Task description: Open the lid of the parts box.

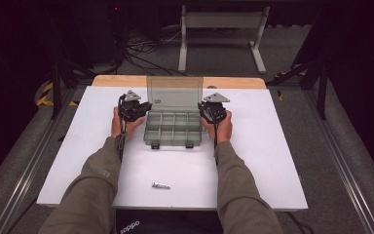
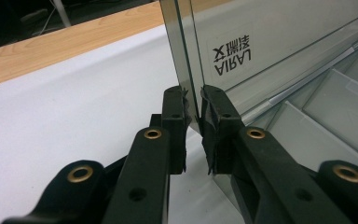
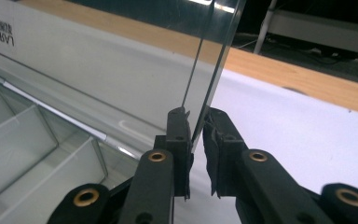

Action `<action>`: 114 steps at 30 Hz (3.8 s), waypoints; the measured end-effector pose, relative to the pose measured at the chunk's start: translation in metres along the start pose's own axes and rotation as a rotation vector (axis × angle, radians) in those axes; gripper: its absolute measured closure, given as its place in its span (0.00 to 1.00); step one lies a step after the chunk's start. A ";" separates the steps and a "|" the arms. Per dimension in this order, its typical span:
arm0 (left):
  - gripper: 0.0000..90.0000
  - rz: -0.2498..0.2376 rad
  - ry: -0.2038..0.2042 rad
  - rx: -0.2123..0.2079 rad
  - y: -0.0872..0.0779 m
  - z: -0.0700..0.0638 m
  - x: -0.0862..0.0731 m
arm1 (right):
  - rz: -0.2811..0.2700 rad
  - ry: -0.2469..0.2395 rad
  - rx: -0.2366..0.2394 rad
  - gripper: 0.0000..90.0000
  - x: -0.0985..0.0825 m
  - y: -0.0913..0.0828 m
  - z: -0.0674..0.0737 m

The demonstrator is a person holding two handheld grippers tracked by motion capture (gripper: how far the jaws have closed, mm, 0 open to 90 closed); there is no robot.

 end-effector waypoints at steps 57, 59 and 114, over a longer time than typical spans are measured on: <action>0.77 -0.015 0.209 -0.010 -0.046 -0.018 0.017 | 0.063 -0.113 0.049 0.99 0.014 -0.039 0.006; 0.76 -0.021 0.215 -0.010 -0.049 -0.019 0.017 | 0.061 -0.116 0.052 1.00 0.014 -0.040 0.007; 0.34 -0.160 0.383 -0.080 -0.134 -0.063 -0.019 | -0.076 -0.226 0.243 0.80 -0.005 -0.127 0.047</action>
Point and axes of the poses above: each handheld gripper's, and its own axes: y roughly forward along the jaws, x roughly out of its top, z roughly to its left, the point moved 7 cm from there along y, roughly forward along the jaws, and after that the axes turned 3 degrees about z, right-handed, at the moved point
